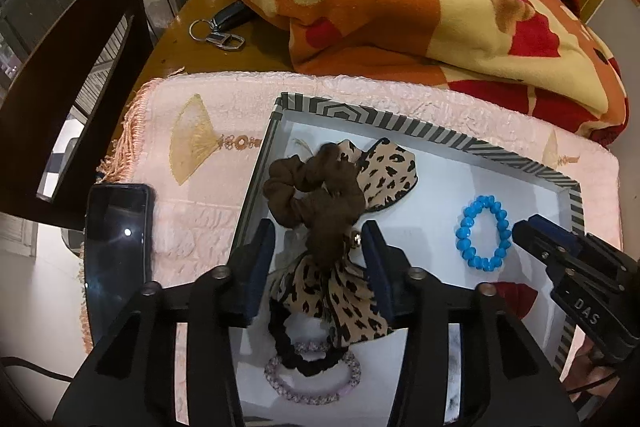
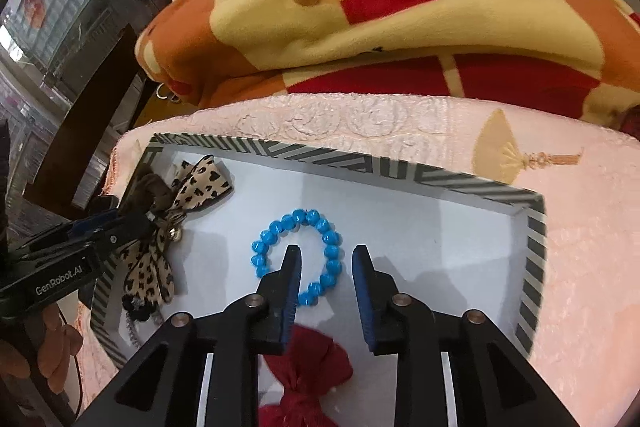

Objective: Organize jewelry
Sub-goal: 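Withdraw both tools from the tray toward the remaining bracelets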

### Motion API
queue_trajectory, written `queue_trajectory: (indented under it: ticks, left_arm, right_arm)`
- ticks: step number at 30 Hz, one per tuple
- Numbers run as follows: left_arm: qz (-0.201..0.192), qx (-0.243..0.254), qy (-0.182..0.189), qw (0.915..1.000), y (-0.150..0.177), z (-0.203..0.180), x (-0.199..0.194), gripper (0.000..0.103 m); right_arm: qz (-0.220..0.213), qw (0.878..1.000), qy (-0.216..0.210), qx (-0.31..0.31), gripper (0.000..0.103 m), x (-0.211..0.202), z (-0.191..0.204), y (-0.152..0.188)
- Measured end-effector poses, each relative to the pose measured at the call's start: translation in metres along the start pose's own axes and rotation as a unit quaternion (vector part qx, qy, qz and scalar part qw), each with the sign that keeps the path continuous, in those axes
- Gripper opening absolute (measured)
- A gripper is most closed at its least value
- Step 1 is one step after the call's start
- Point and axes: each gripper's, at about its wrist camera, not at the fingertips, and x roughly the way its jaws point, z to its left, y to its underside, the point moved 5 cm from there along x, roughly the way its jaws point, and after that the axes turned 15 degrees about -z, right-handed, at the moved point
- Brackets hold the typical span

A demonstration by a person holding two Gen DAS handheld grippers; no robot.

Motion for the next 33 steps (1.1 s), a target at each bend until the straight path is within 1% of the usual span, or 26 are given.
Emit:
queue_trajectory:
  ticks: [3,5,10,14,21,26,33]
  left_arm:
    - [-0.009,0.001,0.000,1.0000,0.001,-0.001,-0.010,0.050]
    - [-0.017,0.005,-0.005,0.9998,0.001,-0.001,-0.019,0.051]
    - [-0.026,0.010,-0.006,0.9996,0.011,-0.003,-0.040,0.051]
    - [-0.034,0.015,-0.010,0.9993,0.020,-0.001,-0.055,0.051]
    - [-0.041,0.016,-0.011,0.9990,0.036,0.001,-0.081,0.051]
    - [-0.043,0.022,-0.002,0.9988,0.055,0.000,-0.099,0.051]
    - [-0.036,0.033,0.010,0.9988,0.082,-0.002,-0.115,0.051]
  right_arm:
    - [-0.005,1.000,0.004,0.001,0.028,-0.014,0.001,0.003]
    - [-0.010,1.000,0.004,0.005,0.034,-0.022,0.002,0.006]
    - [-0.019,1.000,0.009,0.005,0.038,-0.045,0.009,0.014]
    - [-0.021,1.000,0.009,0.005,0.039,-0.061,0.015,0.022]
    - [-0.033,0.999,0.014,0.002,0.039,-0.101,0.020,0.040]
    - [-0.038,0.999,0.030,-0.016,0.040,-0.126,0.022,0.057]
    - [-0.038,0.998,0.042,-0.007,0.040,-0.152,0.018,0.085]
